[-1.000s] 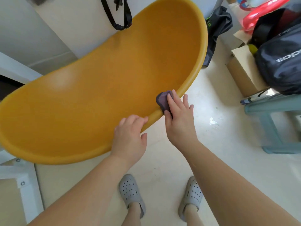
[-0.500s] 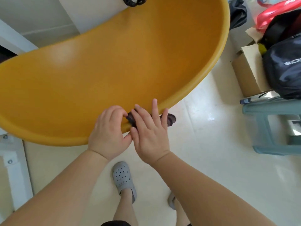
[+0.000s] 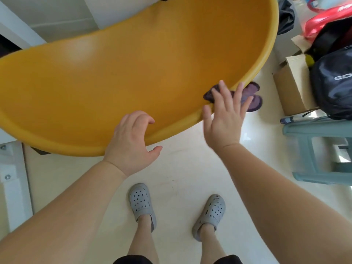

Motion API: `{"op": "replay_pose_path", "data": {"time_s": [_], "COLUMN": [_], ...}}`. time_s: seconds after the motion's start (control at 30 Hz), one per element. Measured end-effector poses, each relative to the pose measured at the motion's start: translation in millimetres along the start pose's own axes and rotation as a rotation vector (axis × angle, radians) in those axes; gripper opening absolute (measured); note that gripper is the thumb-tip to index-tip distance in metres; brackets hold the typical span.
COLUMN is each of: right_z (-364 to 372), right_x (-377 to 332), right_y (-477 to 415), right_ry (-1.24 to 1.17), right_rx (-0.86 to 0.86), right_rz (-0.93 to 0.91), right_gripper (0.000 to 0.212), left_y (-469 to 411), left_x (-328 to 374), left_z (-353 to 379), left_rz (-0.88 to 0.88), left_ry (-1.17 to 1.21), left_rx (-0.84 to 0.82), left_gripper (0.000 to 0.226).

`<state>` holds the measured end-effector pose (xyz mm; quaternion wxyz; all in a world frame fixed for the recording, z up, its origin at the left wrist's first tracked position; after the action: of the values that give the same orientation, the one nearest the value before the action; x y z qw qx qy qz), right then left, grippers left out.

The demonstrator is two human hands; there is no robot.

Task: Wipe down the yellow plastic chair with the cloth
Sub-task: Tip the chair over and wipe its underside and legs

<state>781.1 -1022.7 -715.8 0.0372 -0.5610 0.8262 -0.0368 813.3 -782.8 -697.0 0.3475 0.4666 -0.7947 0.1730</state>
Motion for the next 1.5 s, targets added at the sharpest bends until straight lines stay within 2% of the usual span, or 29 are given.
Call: {"op": "replay_pose_path", "data": {"time_s": [0.13,0.3,0.4,0.53,0.63,0.7,0.77,0.83,0.9,1.0,1.07,1.17,1.3,1.37,1.43,1.5], "right_z": [4.5,0.1,-8.3,-15.2,-18.1,-18.9,-19.8,-20.0,-15.9,-10.4,-11.6,-12.7,-10.6,-7.7,-11.9,-14.5], "right_x": [-54.4,-115.3,-165.1,-253.2,-287.9,-282.5,-257.6,-225.5,-208.3,-224.0,-248.0,-296.0,-381.2,-396.8,-386.2,-359.0], "right_y": [44.0,71.9,100.4,138.9,132.3,118.0,104.3,95.0,94.0,100.2,103.7,106.2,89.8,85.6,90.1,103.0], "right_ry": [-0.098,-0.144,-0.174,-0.19,-0.299,-0.333,-0.19,0.05,0.206,0.212,0.171,0.132,0.108,0.097,0.1,0.123], "right_rx": [-0.002,-0.012,-0.063,-0.1,-0.088,-0.049,0.041,0.114,0.082,0.066,0.057,-0.044,-0.229,-0.299,-0.259,-0.193], "right_rz": [-0.07,-0.037,-0.163,-0.388,-0.506,-0.595,-0.678,-0.712,-0.735,-0.725,-0.673,-0.655,-0.643,-0.628,-0.657,-0.74], "right_gripper": [0.073,0.076,0.075,0.068,0.054,0.051,0.043,0.036,0.042,0.043,0.041,0.046,0.063,0.075,0.082,0.079], "left_y": [24.5,72.6,92.3,105.3,113.0,117.7,120.8,123.4,125.9,126.8,125.8,124.0,116.1,113.2,111.2,108.5], "left_x": [-24.7,-88.5,-118.7,-145.6,-154.9,-160.8,-168.5,-175.8,-181.4,-186.6,-188.7,-188.9,-185.1,-187.2,-190.6,-197.7], "left_z": [-33.8,-86.1,-111.4,-136.4,-147.9,-154.4,-158.2,-158.3,-158.0,-161.2,-166.1,-171.5,-181.5,-189.3,-195.9,-200.4], "left_rz": [-0.035,-0.226,-0.325,-0.38,-0.286,-0.226,-0.205,-0.204,-0.182,-0.154,-0.192,-0.271,-0.286,-0.292,-0.284,-0.295], "left_ry": [-0.115,-0.33,-0.377,-0.227,-0.119,-0.1,-0.056,0.004,0.038,0.122,0.232,0.327,0.57,0.62,0.596,0.583], "left_rx": [0.114,0.181,0.216,0.23,0.236,0.25,0.225,0.177,0.135,0.114,0.128,0.163,0.245,0.323,0.379,0.406], "left_gripper": [0.062,0.081,0.089,0.092,0.082,0.081,0.083,0.085,0.088,0.091,0.092,0.093,0.086,0.077,0.071,0.068]}}
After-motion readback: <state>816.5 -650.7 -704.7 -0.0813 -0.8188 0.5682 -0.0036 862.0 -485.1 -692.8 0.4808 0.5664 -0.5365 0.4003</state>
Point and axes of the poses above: each hand's wrist, its own y-axis away from the middle knuckle, its own z-axis out of the palm, x = y × z, the point moved 5 cm from there along -y, towards the middle knuckle, and after that the axes turned 15 degrees about y, right-handed, at the moved point
